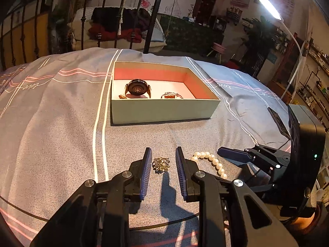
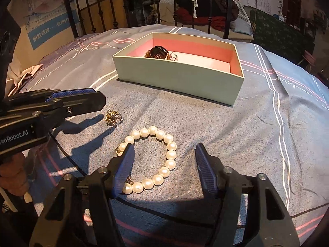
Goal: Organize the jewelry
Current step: 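Close the left tool on the gold pendant while the right grasps the pearl bracelet, then lift the gold pendant with the left tool while the right carries pearls to the box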
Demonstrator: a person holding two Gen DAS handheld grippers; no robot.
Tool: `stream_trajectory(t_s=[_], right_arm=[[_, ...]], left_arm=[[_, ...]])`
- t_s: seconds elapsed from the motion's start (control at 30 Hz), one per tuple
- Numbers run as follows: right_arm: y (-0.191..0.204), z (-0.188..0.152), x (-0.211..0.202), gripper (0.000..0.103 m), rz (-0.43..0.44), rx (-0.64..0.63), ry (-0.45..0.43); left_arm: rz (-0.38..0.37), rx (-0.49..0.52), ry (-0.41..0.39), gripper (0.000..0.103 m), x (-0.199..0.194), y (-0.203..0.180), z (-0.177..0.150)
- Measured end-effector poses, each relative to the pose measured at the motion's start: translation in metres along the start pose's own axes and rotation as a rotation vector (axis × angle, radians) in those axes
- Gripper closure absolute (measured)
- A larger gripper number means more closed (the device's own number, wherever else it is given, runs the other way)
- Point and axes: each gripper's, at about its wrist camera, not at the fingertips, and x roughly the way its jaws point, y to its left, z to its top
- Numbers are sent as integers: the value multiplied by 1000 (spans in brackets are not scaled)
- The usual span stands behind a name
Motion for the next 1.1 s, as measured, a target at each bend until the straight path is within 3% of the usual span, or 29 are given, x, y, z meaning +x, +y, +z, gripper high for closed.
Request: stream_trajectory(t_s=[0.03, 0.1, 0.23, 0.33, 0.43, 0.77, 0.83, 1.1], right_arm=[[-5, 0, -2, 72, 34, 29, 0], [-14, -1, -2, 93, 62, 65, 17], [-23, -2, -11, 93, 1, 65, 9], [-27, 3, -36, 93, 33, 92, -124], [-26, 9, -52, 93, 15, 83, -189], [-33, 6, -51, 93, 38, 124, -181], [-30, 6, -51, 93, 52, 118, -184], [-27, 8, -58, 93, 80, 118, -225]], left_arm=[[1, 3, 1, 76, -2, 2, -1], [18, -2, 13, 75, -3, 7, -5], [45, -14, 42, 75, 0, 15, -13], [37, -15, 42, 75, 0, 14, -16], [31, 10, 46, 75, 3, 8, -16], [75, 106, 106, 77, 30, -13, -18], [79, 121, 99, 86, 31, -14, -18], [50, 112, 51, 87, 11, -13, -13]])
